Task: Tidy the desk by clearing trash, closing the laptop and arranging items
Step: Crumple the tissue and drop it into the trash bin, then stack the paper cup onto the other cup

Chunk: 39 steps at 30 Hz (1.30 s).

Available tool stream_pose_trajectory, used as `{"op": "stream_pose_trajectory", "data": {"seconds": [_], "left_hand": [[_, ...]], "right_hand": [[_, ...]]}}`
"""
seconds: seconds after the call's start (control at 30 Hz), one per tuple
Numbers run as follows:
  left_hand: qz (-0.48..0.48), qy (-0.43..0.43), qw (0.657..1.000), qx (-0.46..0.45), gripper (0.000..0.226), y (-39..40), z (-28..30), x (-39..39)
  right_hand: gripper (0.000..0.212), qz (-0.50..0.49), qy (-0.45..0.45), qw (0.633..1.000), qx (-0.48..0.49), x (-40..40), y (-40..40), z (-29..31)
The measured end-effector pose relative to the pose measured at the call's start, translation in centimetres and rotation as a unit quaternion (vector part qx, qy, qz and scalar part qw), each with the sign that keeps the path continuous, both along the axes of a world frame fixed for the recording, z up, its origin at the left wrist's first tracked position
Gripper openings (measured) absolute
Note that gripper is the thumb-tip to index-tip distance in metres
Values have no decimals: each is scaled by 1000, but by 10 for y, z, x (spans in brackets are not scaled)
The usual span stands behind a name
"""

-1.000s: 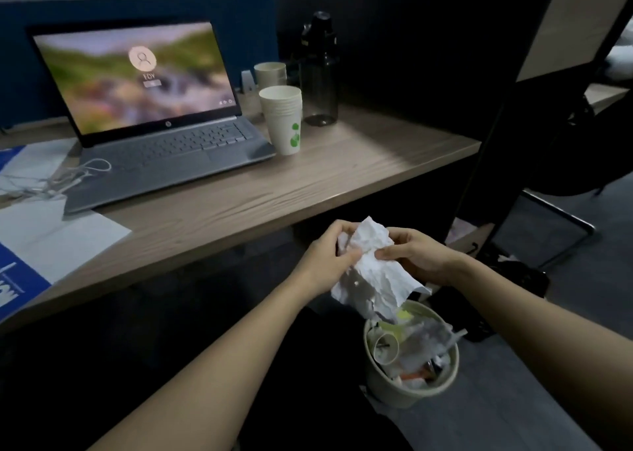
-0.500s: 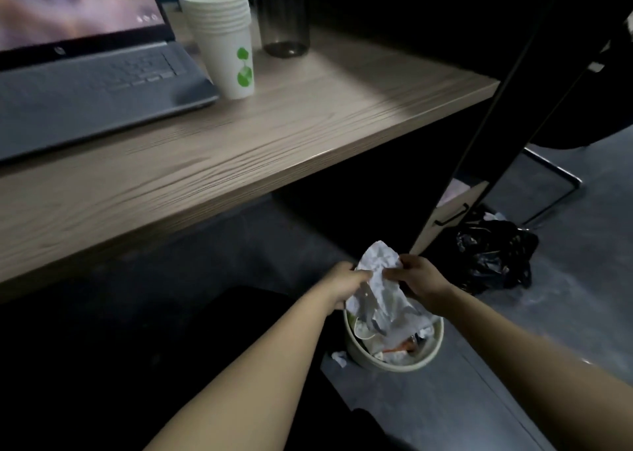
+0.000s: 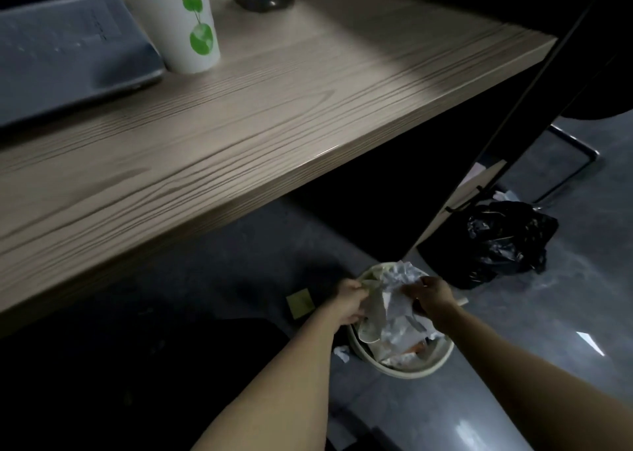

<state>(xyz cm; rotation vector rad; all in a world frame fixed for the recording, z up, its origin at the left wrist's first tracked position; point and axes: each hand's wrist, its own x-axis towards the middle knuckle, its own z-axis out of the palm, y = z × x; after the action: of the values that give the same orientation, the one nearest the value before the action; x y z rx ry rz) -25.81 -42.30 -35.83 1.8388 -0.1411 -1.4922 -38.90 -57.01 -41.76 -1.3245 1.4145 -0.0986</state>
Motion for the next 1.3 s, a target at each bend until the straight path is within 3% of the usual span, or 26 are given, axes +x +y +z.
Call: {"op": "stream_pose_trajectory", "data": {"seconds": [0.1, 0.2, 0.5, 0.73, 0.97, 1.3], "left_hand": [[4, -17, 1000, -7, 29, -6, -1, 2], [-7, -52, 998, -19, 11, -10, -5, 3], [-87, -202, 974, -58, 24, -4, 2, 12], [-61, -242, 959, -132, 18, 8, 35, 14], [-33, -303, 935, -183, 14, 43, 93, 21], [-45, -389, 873, -289, 13, 104, 199, 12]], "right_hand": [[13, -7, 27, 999, -15, 3, -1, -13], [30, -1, 70, 997, -30, -1, -1, -22], [47, 53, 126, 979, -149, -1, 11, 3], [22, 80, 1, 980, -183, 8, 26, 56], [6, 153, -101, 951, -250, 22, 54, 124], [16, 156, -234, 897, -340, 36, 98, 224]]}}
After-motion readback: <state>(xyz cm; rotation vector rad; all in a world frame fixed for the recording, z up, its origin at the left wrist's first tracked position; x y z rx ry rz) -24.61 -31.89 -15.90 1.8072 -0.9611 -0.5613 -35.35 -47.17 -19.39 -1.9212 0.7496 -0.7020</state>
